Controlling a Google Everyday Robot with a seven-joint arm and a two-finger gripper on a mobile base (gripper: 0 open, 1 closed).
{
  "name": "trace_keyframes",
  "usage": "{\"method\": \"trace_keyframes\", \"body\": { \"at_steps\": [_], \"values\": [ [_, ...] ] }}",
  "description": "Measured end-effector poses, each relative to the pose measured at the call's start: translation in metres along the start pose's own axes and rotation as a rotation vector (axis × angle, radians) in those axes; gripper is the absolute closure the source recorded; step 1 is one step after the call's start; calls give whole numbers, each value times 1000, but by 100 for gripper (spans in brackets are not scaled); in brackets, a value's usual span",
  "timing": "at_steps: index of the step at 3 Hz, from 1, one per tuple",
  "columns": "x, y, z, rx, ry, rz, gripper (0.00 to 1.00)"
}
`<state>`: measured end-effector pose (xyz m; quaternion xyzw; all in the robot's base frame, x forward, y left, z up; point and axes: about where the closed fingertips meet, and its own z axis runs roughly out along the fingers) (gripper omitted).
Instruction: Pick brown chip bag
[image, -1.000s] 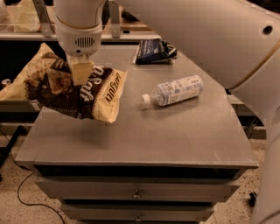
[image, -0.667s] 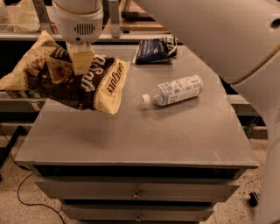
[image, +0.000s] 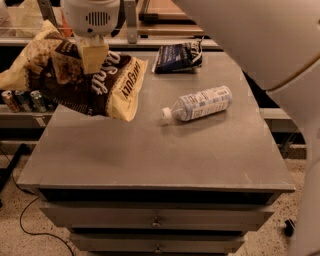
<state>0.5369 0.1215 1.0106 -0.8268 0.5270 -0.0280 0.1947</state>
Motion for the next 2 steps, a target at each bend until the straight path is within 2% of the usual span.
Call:
{"method": "trace_keyframes", "body": {
  "at_steps": [2],
  "values": [
    [4, 7, 5, -14, -31, 4, 100]
  ]
}}
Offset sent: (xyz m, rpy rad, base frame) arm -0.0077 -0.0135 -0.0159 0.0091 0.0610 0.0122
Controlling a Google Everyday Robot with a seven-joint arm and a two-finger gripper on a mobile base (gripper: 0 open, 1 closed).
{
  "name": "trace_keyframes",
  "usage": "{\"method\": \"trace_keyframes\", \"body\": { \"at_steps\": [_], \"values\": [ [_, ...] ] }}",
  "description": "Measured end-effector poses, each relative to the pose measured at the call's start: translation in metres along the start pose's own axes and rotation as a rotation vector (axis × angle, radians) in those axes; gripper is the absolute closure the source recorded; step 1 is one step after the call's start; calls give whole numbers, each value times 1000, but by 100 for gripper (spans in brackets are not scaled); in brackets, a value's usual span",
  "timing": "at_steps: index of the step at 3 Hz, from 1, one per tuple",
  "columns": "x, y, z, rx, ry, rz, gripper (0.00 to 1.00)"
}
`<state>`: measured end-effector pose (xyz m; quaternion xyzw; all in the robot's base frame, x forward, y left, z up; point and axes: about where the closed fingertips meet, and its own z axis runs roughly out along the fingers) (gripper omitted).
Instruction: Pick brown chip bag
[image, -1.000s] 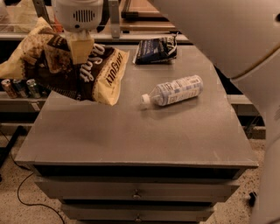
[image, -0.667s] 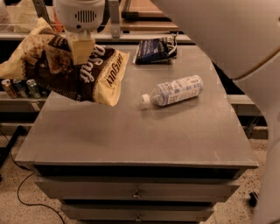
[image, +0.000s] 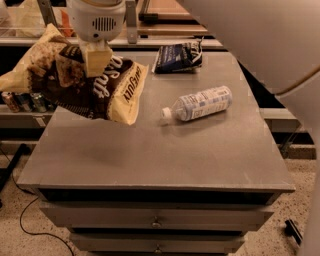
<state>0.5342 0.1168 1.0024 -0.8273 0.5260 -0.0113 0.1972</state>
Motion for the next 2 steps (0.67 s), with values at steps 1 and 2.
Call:
{"method": "trace_keyframes", "body": {
  "at_steps": [1, 2],
  "values": [
    [2, 3, 2, -10, -11, 3, 100],
    [2, 3, 3, -11, -12, 3, 100]
  ]
}}
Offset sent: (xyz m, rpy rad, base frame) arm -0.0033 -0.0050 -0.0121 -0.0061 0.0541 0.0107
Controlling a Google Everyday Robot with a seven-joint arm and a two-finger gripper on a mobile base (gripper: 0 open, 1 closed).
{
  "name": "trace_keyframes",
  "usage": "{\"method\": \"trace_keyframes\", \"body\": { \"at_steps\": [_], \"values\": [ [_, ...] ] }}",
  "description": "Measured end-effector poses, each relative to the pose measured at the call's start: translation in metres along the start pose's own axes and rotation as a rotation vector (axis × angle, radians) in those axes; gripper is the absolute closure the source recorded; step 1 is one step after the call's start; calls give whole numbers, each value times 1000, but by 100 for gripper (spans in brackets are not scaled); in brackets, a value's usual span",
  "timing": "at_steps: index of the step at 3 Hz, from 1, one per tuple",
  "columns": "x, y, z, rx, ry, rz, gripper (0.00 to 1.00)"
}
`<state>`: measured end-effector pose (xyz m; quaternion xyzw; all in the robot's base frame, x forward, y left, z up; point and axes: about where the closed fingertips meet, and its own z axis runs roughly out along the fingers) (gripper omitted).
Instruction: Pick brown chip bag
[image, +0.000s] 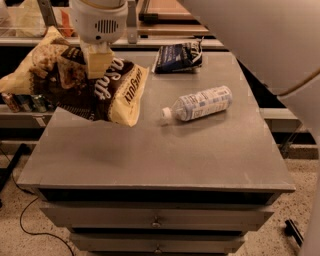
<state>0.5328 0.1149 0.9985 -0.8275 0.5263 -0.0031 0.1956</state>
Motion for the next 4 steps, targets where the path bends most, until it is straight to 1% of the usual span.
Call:
{"method": "trace_keyframes", "body": {
  "at_steps": [2, 4],
  "values": [
    [1, 0, 5, -17, -12, 5, 100],
    [2, -1, 7, -24, -18, 8, 100]
  ]
}}
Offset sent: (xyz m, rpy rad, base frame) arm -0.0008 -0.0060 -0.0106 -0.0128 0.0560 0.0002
